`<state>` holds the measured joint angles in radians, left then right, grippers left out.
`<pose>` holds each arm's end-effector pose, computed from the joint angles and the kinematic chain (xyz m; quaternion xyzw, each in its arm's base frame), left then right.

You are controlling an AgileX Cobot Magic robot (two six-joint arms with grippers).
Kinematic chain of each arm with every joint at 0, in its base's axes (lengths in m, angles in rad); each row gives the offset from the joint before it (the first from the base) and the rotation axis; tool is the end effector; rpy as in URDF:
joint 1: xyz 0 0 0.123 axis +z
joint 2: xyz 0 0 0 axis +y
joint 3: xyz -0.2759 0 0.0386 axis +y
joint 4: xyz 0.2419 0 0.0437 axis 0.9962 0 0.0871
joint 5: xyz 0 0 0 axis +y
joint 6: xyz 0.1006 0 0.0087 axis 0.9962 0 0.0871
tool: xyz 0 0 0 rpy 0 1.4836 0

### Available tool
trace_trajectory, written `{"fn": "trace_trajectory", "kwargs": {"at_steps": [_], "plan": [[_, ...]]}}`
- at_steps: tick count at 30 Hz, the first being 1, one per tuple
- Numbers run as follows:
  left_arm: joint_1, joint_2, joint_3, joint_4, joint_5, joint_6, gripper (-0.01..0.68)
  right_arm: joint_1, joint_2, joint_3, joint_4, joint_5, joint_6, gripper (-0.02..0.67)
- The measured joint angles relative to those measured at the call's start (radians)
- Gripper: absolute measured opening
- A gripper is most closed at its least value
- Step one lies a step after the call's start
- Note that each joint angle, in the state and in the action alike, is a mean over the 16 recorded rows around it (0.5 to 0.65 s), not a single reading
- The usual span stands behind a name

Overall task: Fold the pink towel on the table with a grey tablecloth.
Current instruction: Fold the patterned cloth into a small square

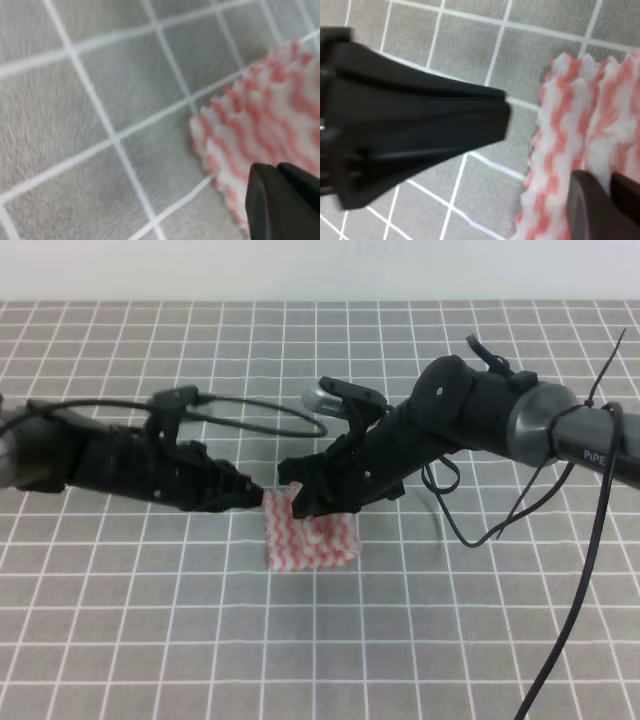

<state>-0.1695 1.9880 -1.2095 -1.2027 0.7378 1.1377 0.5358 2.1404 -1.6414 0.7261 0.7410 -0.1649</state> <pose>0.3756 -0.1286 0.1544 0.1900 0.8905 -0.3350 0.2421 0.3745 0.2750 0.1806 -0.1199 0.9298 0.3197 0.1374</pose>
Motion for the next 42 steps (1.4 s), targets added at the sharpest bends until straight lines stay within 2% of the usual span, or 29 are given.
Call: {"fn": "trace_trajectory", "kwargs": {"at_steps": [35, 39, 42], "plan": [[0.009, -0.034, 0.000, 0.001, 0.012, -0.005, -0.001, 0.000, 0.038, -0.004, 0.012, -0.020, 0.000, -0.012], [0.009, -0.035, 0.000, 0.002, 0.012, -0.005, -0.001, 0.000, 0.036, -0.004, 0.027, -0.018, -0.001, 0.008], [0.009, -0.034, 0.000, 0.002, 0.012, -0.004, -0.001, 0.000, 0.036, -0.004, 0.038, -0.015, -0.001, 0.054]]}}
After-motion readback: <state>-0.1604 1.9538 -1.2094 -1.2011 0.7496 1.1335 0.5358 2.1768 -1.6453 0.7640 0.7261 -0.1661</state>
